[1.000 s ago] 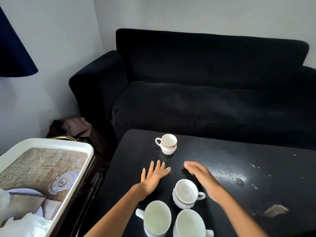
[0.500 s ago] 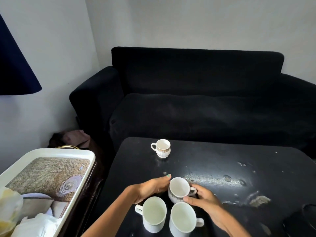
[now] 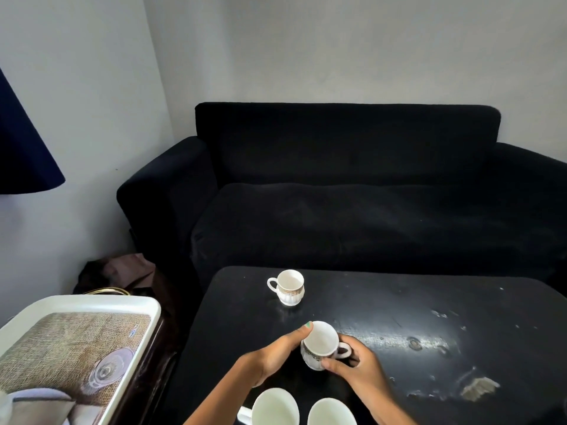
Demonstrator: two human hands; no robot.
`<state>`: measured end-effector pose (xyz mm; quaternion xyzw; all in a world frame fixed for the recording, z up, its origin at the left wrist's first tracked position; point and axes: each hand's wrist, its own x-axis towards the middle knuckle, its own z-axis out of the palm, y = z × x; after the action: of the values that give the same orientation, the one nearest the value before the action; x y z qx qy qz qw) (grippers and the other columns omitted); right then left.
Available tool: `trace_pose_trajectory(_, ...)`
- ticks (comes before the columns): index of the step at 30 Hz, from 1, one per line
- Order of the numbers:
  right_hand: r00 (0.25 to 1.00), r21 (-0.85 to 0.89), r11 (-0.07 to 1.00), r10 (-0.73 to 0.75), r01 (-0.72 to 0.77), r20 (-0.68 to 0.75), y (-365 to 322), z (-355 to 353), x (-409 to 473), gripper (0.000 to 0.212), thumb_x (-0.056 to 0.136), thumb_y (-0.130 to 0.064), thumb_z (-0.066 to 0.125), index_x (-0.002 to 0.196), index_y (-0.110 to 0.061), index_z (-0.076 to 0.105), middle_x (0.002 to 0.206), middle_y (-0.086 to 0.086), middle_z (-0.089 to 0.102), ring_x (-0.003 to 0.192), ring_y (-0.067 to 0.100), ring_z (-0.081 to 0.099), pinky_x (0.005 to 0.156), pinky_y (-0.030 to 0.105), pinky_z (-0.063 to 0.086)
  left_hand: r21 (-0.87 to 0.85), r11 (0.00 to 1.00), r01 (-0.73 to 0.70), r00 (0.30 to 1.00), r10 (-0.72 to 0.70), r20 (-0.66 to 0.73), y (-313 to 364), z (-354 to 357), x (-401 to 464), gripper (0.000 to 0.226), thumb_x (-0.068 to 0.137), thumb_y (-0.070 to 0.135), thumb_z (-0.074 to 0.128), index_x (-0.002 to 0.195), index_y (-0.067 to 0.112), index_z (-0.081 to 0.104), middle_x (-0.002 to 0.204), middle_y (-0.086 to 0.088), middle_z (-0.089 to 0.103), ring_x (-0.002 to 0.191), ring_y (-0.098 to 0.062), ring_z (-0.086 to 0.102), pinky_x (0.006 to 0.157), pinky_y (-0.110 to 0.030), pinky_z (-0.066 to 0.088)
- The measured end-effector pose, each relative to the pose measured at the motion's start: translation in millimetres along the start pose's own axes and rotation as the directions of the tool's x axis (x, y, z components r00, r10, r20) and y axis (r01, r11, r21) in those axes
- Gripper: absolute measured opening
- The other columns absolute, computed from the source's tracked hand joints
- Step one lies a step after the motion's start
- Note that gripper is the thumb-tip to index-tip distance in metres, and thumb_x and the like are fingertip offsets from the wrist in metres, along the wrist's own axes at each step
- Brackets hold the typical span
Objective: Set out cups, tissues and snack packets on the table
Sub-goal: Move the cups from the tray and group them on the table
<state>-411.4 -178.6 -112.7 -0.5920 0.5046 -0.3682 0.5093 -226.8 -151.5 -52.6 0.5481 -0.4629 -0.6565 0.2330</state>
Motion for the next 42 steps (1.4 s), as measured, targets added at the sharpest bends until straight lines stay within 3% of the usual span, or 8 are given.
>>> trace_pose_trajectory(11,0.996,0.014,1.000,0.001,0.000,-0.092,5,6,53,0.033,0.069,-0.013,0.081,0.097,-0.025,0.067,0.091,-0.004,0.073,0.090,0.015,0.067,0.084,0.035,0.053,-0.073,0.993,-0.096,0.993,0.091,-0.079,10,-8,43,0.060,0.095,0.061,0.021,0.144,0.030,0.038,0.150,0.008,0.039,0.138,-0.009,0.032,0.120,-0.036,0.016)
trace_pose_trajectory(13,0.996,0.010,1.000,-0.015,0.016,-0.082,1,9,62,0.035,0.071,-0.017,0.080,0.103,-0.019,0.067,0.095,-0.001,0.073,0.096,0.021,0.066,0.081,0.026,0.053,-0.084,0.993,-0.081,0.992,0.072,-0.103,6,-13,50,0.059,0.094,0.061,0.026,0.145,0.032,0.036,0.151,0.007,0.036,0.139,-0.010,0.031,0.120,-0.037,0.016)
trace_pose_trajectory(16,0.997,0.044,0.999,-0.017,0.014,0.078,-8,12,76,0.067,0.081,-0.022,0.068,0.128,0.018,0.042,0.120,0.023,0.061,0.116,0.031,0.055,0.070,0.002,0.044,0.128,0.991,0.038,0.975,-0.009,-0.224,0,-20,59,0.062,0.097,0.057,0.032,0.151,0.031,0.017,0.157,0.010,0.010,0.147,-0.017,0.005,0.121,-0.041,0.004)
trace_pose_trajectory(18,1.000,0.013,1.000,-0.017,0.017,-0.009,-3,7,90,0.042,0.076,-0.027,0.075,0.115,-0.016,0.063,0.106,-0.001,0.069,0.102,0.016,0.063,0.082,0.014,0.050,0.212,0.974,0.083,0.964,-0.024,-0.266,-8,-26,59,0.065,0.097,0.056,0.032,0.151,0.032,0.004,0.151,0.016,-0.008,0.144,-0.018,-0.016,0.119,-0.043,-0.005)
trace_pose_trajectory(20,0.998,-0.009,1.000,-0.019,0.018,-0.068,2,1,97,0.032,0.074,-0.022,0.078,0.098,-0.037,0.063,0.096,-0.013,0.069,0.095,0.008,0.064,0.082,0.024,0.051,0.192,0.980,0.052,0.967,-0.001,-0.255,-15,-31,56,0.070,0.094,0.061,0.032,0.150,0.036,-0.002,0.156,0.015,-0.011,0.142,-0.021,-0.024,0.116,-0.046,-0.009)
trace_pose_trajectory(24,0.996,0.012,1.000,0.010,-0.009,-0.088,0,-1,108,0.037,0.073,-0.018,0.079,0.105,-0.028,0.066,0.096,-0.010,0.071,0.083,-0.003,0.063,0.073,0.016,0.048,0.194,0.980,0.046,0.954,0.015,-0.301,-19,-34,56,0.076,0.093,0.059,0.037,0.149,0.037,-0.007,0.159,0.009,-0.011,0.143,-0.023,-0.025,0.116,-0.047,-0.008)
trace_pose_trajectory(29,0.998,-0.006,1.000,0.013,-0.014,-0.065,-1,-5,119,0.039,0.073,-0.018,0.079,0.109,-0.026,0.066,0.098,-0.005,0.072,0.092,0.014,0.064,0.082,0.028,0.054,0.204,0.978,0.044,0.936,0.031,-0.351,-21,-30,62,0.079,0.091,0.059,0.041,0.148,0.039,-0.010,0.159,0.009,-0.014,0.142,-0.021,-0.028,0.116,-0.044,-0.010)
trace_pose_trajectory(42,1.000,-0.013,1.000,0.018,-0.018,-0.007,-2,-11,129,0.040,0.072,-0.018,0.080,0.105,-0.035,0.065,0.095,-0.008,0.072,0.094,0.019,0.065,0.081,0.028,0.057,0.175,0.982,0.065,0.953,-0.009,-0.303,-19,-33,60,0.078,0.089,0.066,0.036,0.147,0.043,-0.011,0.157,0.013,-0.019,0.140,-0.015,-0.031,0.115,-0.043,-0.012)
